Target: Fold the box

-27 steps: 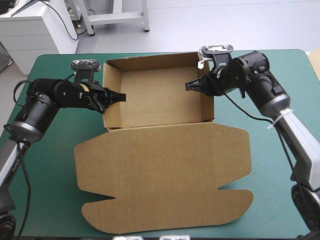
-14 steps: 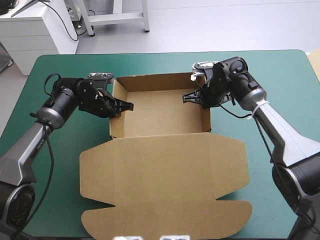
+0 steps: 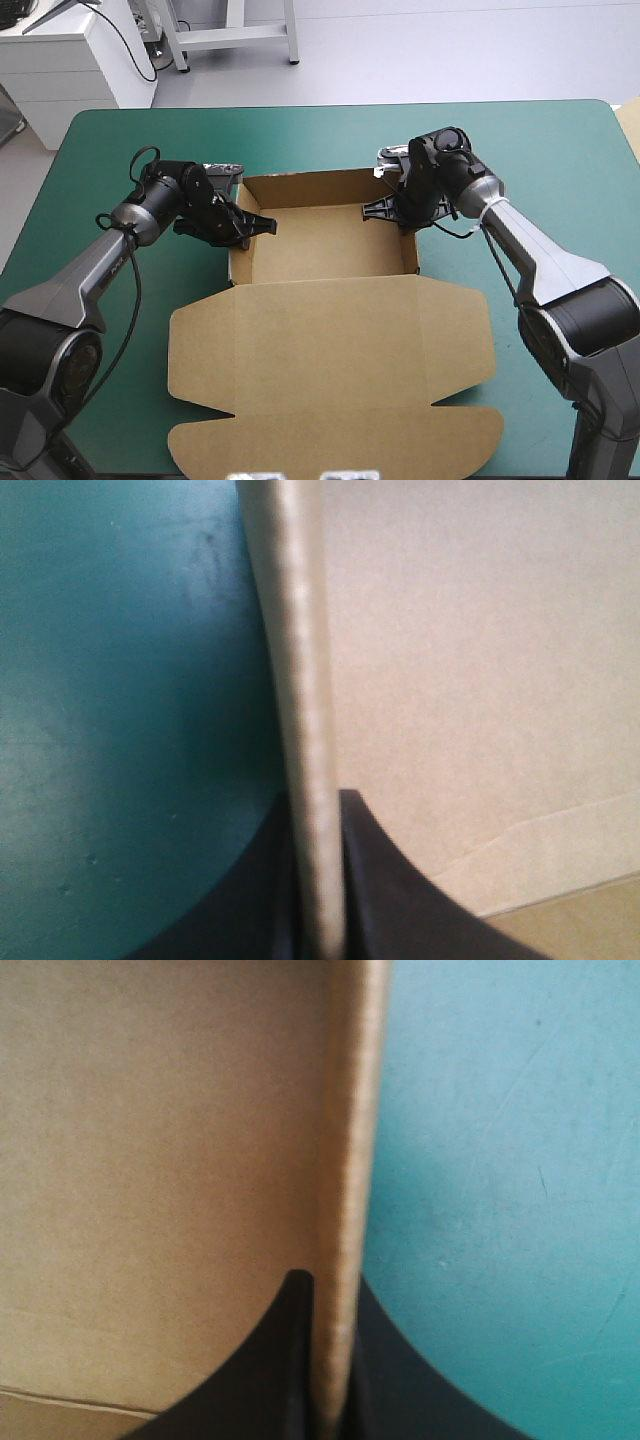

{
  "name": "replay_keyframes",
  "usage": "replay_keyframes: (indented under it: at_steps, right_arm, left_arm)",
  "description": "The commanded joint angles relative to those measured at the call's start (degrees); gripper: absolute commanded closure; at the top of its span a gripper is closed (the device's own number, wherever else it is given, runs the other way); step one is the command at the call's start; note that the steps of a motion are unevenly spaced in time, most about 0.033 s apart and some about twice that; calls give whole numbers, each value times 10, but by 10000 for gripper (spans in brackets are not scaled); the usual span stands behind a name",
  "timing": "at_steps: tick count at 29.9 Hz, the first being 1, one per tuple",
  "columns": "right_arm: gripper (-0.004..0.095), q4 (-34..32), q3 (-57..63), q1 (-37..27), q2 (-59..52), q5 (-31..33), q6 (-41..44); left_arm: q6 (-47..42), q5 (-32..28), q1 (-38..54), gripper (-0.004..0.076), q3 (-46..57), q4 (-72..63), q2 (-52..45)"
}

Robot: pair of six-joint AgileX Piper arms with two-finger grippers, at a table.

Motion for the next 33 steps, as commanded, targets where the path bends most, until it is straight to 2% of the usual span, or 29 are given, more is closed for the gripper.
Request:
replay_keyframes:
  at_steps: [1,5,7,10,13,15,18,21,28,33]
  right_arm:
    - [923,17,-16,1,-18,-13,-23]
    - [917,20,-16,1,-14,-7,-26]
    - [871,19,-18,1,-14,0,-33]
    - [695,9,-22,1,-14,13,-33]
    - [515,6,-22,1,-14,18,-31]
    - [461,-4,-22,1,-14,20,-31]
    - [459,-14,-22,1,-14,27,-18]
    - [459,-36,-23,1,-14,30,-12]
    - [459,-34,-75,1,-15,30,-12]
    - [459,-36,-120,1,-38,30,-16]
  left_arm:
    - [25,-25,-6,731,-12,5,-10]
    - [28,-21,-6,731,-12,5,-6]
    - [28,-13,-6,726,-12,3,-6]
    - [30,6,-6,678,-13,2,-6]
    - [42,23,-6,575,-28,3,-6]
    - [42,31,-6,489,-44,2,-6]
    - [42,47,-6,353,-75,5,-8]
    - [42,57,-6,268,-99,18,-8]
    - [42,111,-5,260,-147,23,-8]
    - [42,178,-5,264,-216,62,-8]
